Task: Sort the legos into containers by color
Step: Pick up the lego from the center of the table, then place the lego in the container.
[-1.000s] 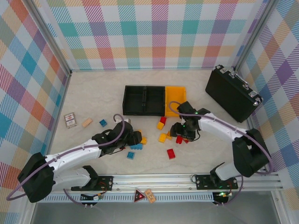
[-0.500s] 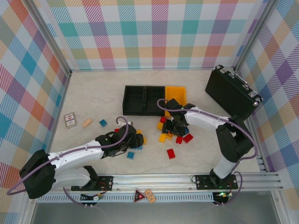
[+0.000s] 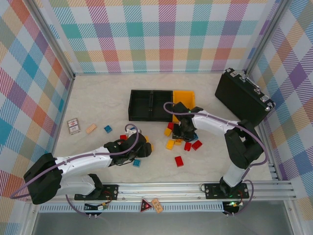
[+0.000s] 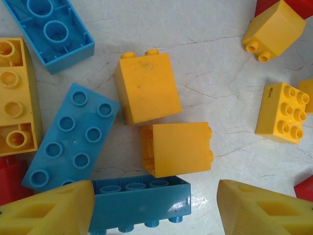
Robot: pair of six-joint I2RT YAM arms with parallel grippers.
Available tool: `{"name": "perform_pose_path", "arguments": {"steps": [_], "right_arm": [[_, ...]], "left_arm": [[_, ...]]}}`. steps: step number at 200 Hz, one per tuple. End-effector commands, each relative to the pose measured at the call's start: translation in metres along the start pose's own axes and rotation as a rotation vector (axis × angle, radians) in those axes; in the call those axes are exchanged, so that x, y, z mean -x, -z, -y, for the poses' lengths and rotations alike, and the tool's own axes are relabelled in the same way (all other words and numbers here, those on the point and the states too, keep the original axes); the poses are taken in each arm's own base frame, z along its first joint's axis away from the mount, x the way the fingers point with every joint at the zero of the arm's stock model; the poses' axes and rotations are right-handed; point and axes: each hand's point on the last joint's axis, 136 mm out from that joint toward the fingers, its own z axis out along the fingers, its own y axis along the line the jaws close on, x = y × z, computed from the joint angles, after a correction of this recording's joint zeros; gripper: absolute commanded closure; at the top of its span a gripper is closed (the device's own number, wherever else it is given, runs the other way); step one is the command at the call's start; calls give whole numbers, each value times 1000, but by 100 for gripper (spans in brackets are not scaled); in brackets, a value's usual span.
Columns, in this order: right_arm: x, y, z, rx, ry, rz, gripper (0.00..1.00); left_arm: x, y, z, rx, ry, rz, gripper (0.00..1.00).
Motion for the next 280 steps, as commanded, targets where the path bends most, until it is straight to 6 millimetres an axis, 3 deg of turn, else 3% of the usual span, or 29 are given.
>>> {"name": "perform_pose_path", "arguments": {"steps": [1, 39, 92, 129, 183, 237, 280], "right_arm": [[8, 28, -7, 4, 57, 59, 73], [40, 70, -7, -34, 118, 193, 73], [101, 100, -6, -21, 88, 324, 72], [144, 92, -8, -15, 55, 340, 72], [195, 55, -2, -40, 1, 300, 71], [215, 33, 5, -71, -31, 267, 68], [217, 32, 3, -69, -31, 262, 55]], "left_arm": [[8, 5, 7, -3, 0, 24, 33], [17, 11, 16, -26, 11, 50, 33], [34, 17, 33, -81, 35, 103, 33], [34, 16, 35, -86, 49, 98, 33], [34, 17, 35, -87, 65, 98, 33], [33, 17, 30, -68, 67, 98, 33], [34, 17, 31, -63, 67, 100, 33]]}}
